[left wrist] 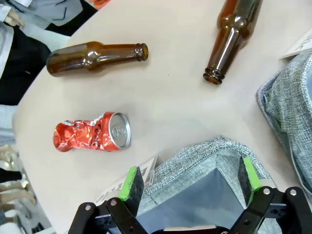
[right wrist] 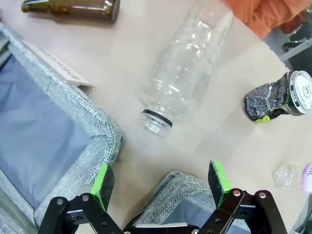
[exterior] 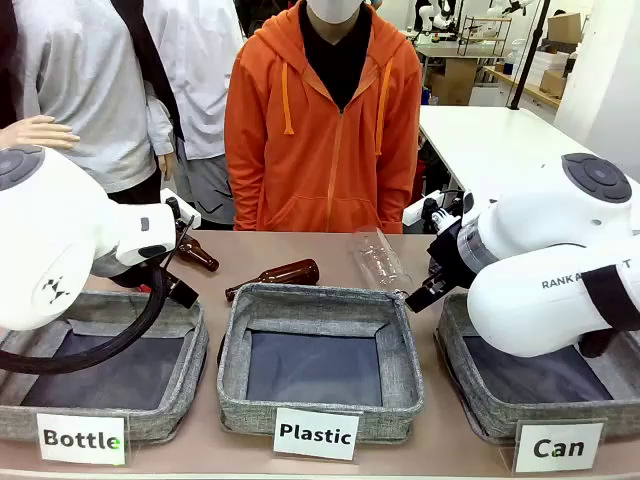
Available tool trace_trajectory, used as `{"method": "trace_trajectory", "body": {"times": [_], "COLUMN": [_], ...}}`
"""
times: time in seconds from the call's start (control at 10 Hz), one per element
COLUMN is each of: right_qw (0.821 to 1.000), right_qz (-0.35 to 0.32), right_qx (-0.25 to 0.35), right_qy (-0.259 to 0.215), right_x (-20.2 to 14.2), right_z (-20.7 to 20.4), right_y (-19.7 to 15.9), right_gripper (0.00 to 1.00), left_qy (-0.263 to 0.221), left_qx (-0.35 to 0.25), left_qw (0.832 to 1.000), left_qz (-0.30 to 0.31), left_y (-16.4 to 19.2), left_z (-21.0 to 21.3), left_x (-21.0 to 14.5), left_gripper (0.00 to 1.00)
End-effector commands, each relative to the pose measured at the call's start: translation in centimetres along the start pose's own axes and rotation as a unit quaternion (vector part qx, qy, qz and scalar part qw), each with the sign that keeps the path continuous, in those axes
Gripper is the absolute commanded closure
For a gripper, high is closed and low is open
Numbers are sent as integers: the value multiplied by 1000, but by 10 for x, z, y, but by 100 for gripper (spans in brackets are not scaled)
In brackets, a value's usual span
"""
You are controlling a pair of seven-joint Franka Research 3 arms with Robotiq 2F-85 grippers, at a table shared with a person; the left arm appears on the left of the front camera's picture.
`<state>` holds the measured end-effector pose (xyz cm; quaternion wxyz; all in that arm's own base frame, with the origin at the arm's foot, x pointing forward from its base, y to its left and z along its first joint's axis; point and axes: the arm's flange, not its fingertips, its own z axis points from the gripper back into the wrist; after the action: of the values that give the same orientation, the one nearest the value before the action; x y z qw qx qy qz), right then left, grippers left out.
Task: Sort the can waste into the basket.
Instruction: Pick up the can waste from the table and place it in the right Fabric basket.
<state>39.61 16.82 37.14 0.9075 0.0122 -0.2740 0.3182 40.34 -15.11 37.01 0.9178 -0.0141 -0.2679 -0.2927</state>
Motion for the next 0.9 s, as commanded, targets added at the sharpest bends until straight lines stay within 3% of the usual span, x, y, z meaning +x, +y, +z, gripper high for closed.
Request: {"method": "trace_trajectory", "body": {"times": [0.0, 0.8], "right_qw": [1000, 1000], "right_qz": [0, 0], "right_qx": [0, 0], "right_qy": [0, 0], "right_x": [0, 0], "right_z": [0, 0], "right_y": [0, 0], "right_gripper": [0, 0], "left_qy": [0, 0], "left_qx": [0, 0], "left_qw": [1000, 1000], "left_qz": [0, 0], "left_y": [0, 0], "left_z": [0, 0], "left_x": [0, 0], "left_gripper": [0, 0]}}
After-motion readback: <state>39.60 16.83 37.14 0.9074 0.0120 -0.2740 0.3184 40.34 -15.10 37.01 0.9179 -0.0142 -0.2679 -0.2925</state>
